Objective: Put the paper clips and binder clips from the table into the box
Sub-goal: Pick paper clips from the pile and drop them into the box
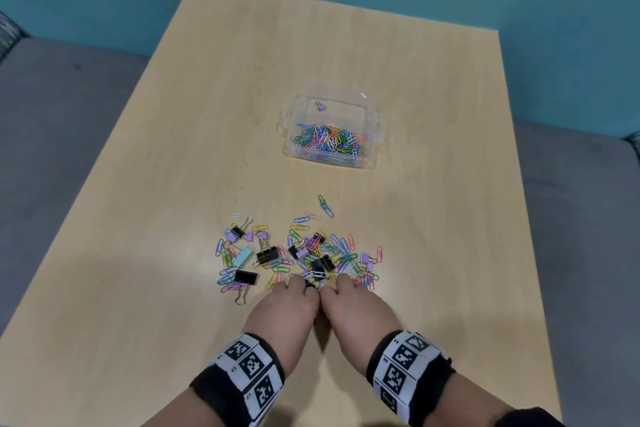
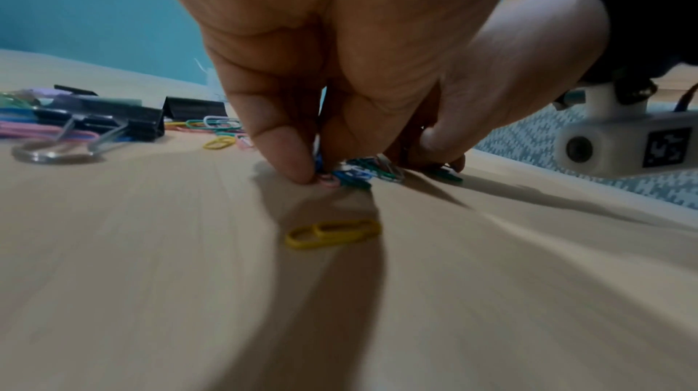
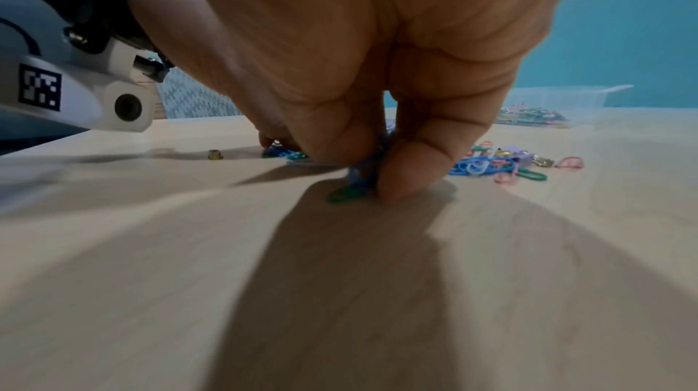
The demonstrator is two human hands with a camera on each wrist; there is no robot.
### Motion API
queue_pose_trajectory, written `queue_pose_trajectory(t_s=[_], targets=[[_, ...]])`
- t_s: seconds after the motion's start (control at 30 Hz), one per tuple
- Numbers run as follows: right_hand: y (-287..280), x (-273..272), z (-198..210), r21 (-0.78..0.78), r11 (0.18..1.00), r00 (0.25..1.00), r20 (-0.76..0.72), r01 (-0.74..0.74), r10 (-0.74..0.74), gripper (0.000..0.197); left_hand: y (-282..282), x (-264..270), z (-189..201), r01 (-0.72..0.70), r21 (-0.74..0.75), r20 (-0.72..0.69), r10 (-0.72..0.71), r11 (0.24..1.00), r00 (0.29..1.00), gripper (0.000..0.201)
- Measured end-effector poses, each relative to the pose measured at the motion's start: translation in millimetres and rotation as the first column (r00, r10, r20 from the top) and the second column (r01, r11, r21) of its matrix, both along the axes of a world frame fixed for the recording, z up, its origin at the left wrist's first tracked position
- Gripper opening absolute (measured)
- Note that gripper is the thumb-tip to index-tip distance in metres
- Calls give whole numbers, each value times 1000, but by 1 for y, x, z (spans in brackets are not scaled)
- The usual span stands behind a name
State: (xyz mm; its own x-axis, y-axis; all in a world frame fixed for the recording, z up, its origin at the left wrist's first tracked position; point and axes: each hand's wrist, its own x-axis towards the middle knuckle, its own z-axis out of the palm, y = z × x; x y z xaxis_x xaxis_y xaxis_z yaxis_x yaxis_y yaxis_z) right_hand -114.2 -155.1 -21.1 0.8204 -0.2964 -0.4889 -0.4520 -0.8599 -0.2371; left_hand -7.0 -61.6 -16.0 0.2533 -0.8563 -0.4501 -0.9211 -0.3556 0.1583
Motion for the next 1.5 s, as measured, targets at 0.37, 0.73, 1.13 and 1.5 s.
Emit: queue_pose_trajectory(t_s=[0.37, 0.73, 1.13, 1.5], targets=[[-26, -10, -17, 2, 997, 997, -28, -71, 71, 47, -3, 21, 0, -24, 90, -124, 35, 996, 992, 46], [-98, 37, 19, 664, 526, 688, 24, 532, -725, 25, -53, 83, 31, -653, 152, -756, 513, 742, 406, 11], [-204, 140, 47, 619, 502, 502, 194, 604, -843, 17, -173, 166, 48, -870, -73, -824, 461, 488, 328, 17], [-101, 26, 11, 165, 968, 982, 6, 188, -191, 43, 16, 49, 19, -466, -144, -430, 369, 873, 824, 3]])
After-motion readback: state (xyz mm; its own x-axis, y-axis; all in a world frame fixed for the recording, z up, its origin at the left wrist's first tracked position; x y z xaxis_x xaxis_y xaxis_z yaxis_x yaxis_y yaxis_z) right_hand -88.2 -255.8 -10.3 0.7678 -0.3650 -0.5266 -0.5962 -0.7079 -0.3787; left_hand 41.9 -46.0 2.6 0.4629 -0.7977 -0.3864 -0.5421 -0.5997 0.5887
